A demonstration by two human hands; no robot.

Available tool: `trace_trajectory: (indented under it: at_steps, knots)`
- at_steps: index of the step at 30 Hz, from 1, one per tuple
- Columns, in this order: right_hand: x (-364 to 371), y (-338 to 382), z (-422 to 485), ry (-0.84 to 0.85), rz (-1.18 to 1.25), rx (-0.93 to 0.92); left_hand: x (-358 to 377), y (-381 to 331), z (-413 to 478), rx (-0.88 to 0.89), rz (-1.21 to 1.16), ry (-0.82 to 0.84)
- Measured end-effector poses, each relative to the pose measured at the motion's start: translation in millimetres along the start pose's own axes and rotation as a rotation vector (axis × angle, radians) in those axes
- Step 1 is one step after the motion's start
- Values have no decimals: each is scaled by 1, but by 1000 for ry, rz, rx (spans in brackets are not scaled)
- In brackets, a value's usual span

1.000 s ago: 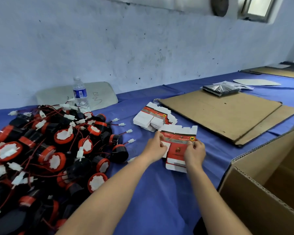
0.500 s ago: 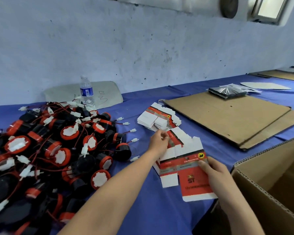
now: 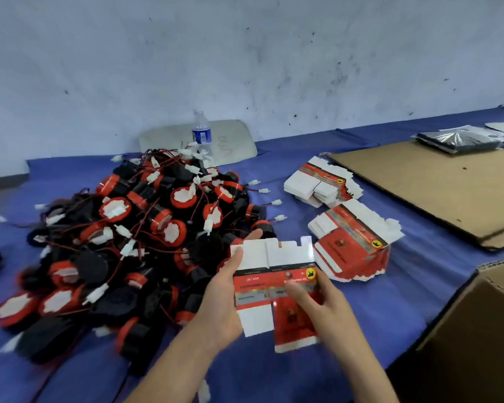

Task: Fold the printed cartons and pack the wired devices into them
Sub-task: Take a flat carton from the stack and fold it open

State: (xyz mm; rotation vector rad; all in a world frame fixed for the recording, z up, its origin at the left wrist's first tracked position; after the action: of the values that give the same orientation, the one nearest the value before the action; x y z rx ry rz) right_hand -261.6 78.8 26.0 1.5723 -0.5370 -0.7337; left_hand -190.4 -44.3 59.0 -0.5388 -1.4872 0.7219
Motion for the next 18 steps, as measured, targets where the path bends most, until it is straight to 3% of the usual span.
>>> trace_trajectory:
  at_steps: [11, 18]
  knots:
    - [50, 29, -21, 176, 148, -133, -24, -33, -50, 166, 347, -137]
    - [64, 25, -26, 151, 215, -122, -27, -24, -65, 23, 410, -140]
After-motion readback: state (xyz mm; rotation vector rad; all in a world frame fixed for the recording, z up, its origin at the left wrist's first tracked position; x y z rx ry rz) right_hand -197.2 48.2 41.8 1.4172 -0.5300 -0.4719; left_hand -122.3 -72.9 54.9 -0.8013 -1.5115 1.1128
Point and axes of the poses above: each hand's wrist, its own z-axis towards the middle knuckle, its own x-axis out of the palm, y = z × x, the point moved 7 cm from there along z, towards the middle knuckle, and after that the axes turned 15 degrees about y, right-handed, at the moved point
